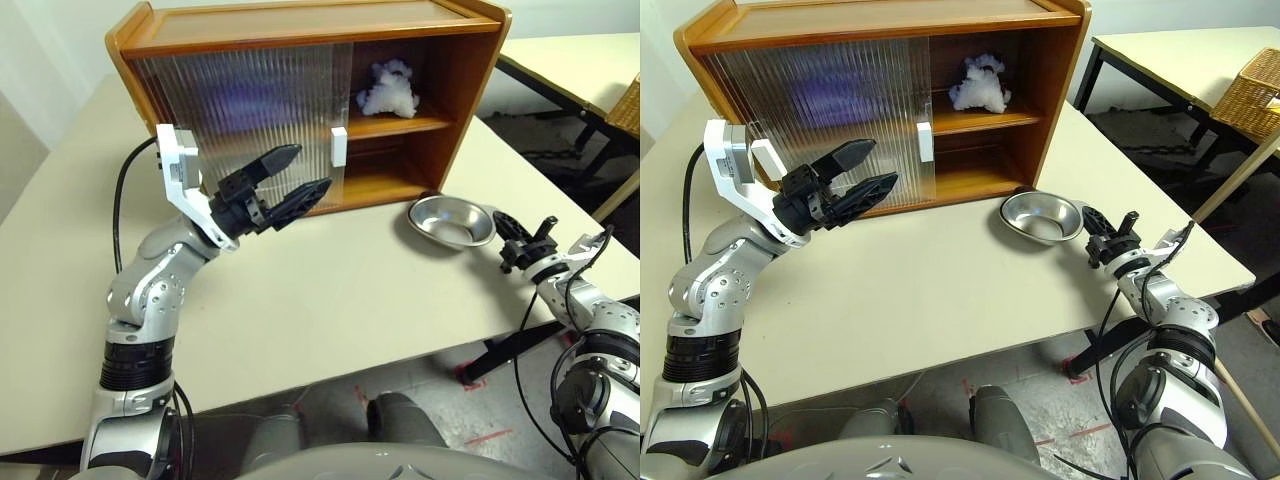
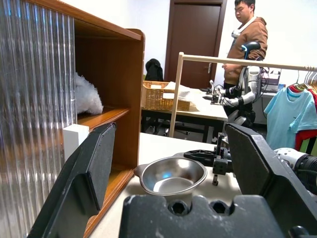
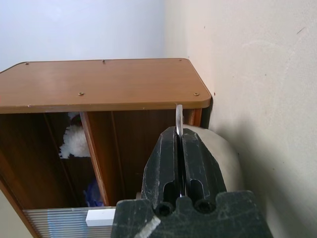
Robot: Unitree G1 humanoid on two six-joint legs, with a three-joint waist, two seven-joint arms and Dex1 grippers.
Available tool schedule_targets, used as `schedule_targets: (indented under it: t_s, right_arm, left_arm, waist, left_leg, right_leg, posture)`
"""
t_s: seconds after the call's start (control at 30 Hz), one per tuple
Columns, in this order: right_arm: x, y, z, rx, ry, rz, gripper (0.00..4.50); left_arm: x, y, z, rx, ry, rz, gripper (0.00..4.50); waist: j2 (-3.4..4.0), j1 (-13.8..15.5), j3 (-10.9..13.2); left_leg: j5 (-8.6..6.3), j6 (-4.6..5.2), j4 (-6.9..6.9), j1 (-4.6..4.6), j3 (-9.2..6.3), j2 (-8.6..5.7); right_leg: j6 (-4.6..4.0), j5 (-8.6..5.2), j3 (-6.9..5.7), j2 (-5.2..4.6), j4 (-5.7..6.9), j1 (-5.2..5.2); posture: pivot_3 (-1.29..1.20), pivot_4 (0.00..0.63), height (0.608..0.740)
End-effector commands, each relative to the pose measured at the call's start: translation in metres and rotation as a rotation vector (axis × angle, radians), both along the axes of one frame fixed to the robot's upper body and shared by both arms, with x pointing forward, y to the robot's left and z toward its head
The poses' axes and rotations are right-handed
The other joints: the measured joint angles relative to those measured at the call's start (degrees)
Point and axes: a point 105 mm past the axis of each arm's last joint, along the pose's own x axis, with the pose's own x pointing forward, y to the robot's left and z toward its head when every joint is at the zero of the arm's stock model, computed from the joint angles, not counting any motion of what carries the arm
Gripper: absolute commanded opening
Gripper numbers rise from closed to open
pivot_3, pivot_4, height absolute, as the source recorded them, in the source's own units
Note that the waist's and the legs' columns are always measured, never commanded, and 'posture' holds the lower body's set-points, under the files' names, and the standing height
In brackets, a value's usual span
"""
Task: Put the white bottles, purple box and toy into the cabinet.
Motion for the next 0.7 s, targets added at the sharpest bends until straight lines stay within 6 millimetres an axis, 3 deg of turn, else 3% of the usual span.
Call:
schedule_targets:
  t_s: [0.03, 0.4, 0.7]
  right_arm:
    - [-0.007, -0.006, -0.002, 0.016, 0.005, -0.012, 0.04]
    - [-0.027, 0.019, 0.04, 0.143, -0.211, 0.147, 0.04]
    - [-0.005, 0.04, 0.05, 0.174, -0.231, 0.156, 0.04]
  left_arm:
    - [0.0, -0.001, -0.001, 0.002, 0.002, -0.006, 4.5]
    - [0.003, -0.002, -0.001, 0.005, 0.004, -0.017, 4.5]
    - [0.003, -0.001, 0.0, 0.008, -0.002, -0.014, 4.5]
  waist:
    - [0.0, 0.03, 0.0]
    - [0.12, -0.15, 0.07]
    - [0.13, -0.09, 0.08]
  left_leg:
    - [0.0, 0.0, 0.0, -0.01, 0.0, 0.0]
    - [-0.04, 0.05, -0.11, -0.12, -0.01, 0.01]
    - [-0.04, 0.05, -0.1, -0.06, -0.02, 0.03]
  right_leg:
    - [0.0, 0.0, 0.0, 0.0, 0.0, -0.01]
    - [0.13, -0.01, -0.01, 0.0, 0.0, -0.15]
    - [0.13, -0.01, -0.03, 0.02, 0.0, -0.16]
  posture:
    - [0.04, 0.0, 0.74]
    - [0.02, 0.0, 0.74]
    - [0.04, 0.0, 0.74]
